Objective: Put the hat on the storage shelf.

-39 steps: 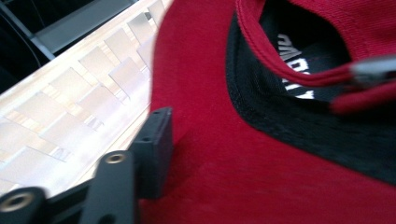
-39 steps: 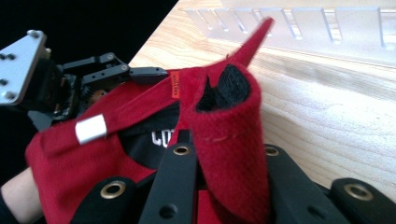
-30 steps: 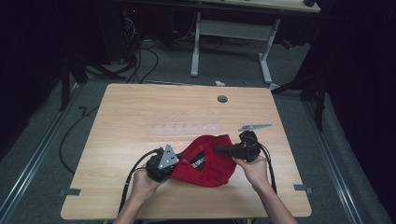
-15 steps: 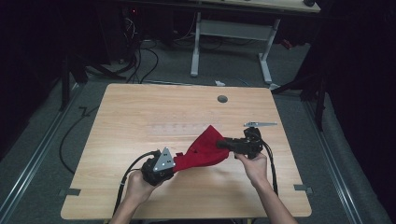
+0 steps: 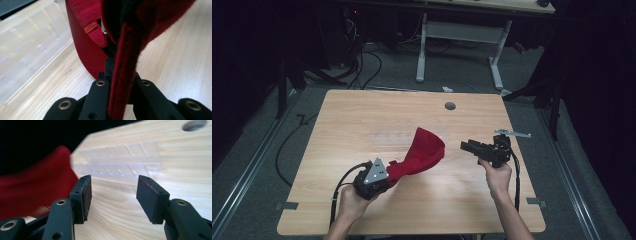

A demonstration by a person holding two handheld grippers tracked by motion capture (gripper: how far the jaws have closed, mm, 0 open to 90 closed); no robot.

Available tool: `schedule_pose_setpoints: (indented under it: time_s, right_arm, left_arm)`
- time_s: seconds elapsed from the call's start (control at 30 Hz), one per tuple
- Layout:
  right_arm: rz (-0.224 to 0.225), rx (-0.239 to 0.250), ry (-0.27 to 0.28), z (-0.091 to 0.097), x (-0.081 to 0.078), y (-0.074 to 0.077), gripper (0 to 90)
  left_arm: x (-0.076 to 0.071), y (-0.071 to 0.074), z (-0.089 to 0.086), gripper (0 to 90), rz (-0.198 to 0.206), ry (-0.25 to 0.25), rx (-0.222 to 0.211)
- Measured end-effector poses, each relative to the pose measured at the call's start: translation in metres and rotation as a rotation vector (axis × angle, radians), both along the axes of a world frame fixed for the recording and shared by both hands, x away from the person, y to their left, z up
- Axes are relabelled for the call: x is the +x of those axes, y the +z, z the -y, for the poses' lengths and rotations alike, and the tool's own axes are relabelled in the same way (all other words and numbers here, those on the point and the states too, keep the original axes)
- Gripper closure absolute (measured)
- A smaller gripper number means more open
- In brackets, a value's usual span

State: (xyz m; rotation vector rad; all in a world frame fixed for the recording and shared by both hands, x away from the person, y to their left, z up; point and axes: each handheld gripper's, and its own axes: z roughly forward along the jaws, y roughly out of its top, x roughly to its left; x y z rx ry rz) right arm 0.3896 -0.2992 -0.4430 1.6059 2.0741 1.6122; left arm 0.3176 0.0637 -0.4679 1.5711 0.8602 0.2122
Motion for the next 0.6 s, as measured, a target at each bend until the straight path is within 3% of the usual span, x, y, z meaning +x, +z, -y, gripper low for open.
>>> schedule_pose_setpoints:
  time_s: [0.07, 0.13, 0.17, 0.4, 0.5, 0.53, 0.57, 0.6]
  right_arm:
    - [-0.01, -0.057, -0.003, -0.001, -0.001, -0.008, 46.0]
    - [-0.005, -0.111, -0.012, -0.003, -0.001, -0.017, 46.5]
    - [-0.005, -0.111, -0.012, -0.003, -0.001, -0.017, 46.5]
    - [-0.011, -0.302, -0.078, -0.006, -0.001, -0.056, 45.2]
    - [-0.008, -0.351, -0.099, -0.007, -0.002, -0.066, 42.5]
    - [0.026, -0.465, -0.123, -0.012, -0.003, -0.071, 41.8]
    - [0.026, -0.465, -0.123, -0.012, -0.003, -0.071, 41.8]
    - [0.034, -0.521, -0.118, -0.016, -0.004, -0.074, 40.7]
  left_arm:
    - [0.003, 0.005, -0.007, 85.5, -0.025, 0.021, -0.069]
    - [0.004, 0.006, -0.008, 85.5, -0.032, 0.024, -0.086]
    - [0.005, 0.007, -0.009, 85.5, -0.034, 0.03, -0.091]
    - [0.016, 0.011, -0.017, 85.4, -0.054, 0.085, -0.126]
    - [0.02, 0.015, -0.021, 85.3, -0.064, 0.121, -0.16]
    - [0.021, 0.016, -0.022, 85.4, -0.065, 0.125, -0.162]
    - [0.022, 0.017, -0.023, 85.4, -0.069, 0.13, -0.171]
    - [0.024, 0.018, -0.024, 85.3, -0.072, 0.135, -0.181]
